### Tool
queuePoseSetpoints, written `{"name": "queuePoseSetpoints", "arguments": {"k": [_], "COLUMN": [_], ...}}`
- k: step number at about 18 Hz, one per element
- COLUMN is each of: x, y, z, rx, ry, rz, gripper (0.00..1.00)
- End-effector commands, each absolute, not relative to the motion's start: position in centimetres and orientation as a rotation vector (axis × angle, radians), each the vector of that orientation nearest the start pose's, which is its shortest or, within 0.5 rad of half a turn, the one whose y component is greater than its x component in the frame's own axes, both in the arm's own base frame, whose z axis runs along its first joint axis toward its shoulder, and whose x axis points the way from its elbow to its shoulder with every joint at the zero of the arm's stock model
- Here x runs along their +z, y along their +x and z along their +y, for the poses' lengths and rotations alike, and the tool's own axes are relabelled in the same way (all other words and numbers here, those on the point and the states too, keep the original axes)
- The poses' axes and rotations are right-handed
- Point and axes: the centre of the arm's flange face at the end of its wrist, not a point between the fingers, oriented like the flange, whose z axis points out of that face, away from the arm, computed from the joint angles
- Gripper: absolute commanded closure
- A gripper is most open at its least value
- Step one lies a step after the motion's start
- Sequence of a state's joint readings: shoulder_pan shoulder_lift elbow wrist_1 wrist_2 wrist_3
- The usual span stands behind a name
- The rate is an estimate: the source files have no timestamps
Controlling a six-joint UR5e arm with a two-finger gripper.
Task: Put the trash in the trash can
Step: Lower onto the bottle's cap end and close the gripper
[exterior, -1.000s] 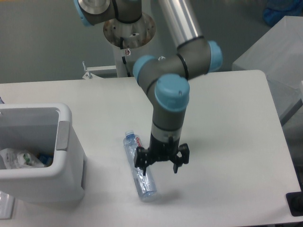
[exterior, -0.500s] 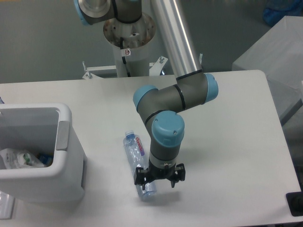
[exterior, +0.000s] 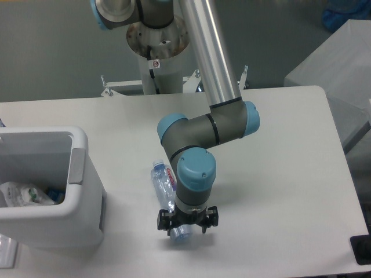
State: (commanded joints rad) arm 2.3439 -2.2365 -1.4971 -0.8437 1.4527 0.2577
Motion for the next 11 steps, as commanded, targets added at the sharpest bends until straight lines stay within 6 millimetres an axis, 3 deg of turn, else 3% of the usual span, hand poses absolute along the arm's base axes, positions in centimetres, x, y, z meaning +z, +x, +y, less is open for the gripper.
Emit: {"name": "queuePoseSetpoints", "arguments": {"k": [3, 7, 11], "x": [18.74, 18.6, 18.43], "y": [-37.75, -37.71, -37.69], "z": [60.51, 60.4, 60.36], "rx": [-0.061, -0.043, -0.043], "ry": [-2.884, -2.893, -2.897], "rz": [-0.733, -0.734, -0.733], "gripper": [0.03, 0.13, 0.15]}}
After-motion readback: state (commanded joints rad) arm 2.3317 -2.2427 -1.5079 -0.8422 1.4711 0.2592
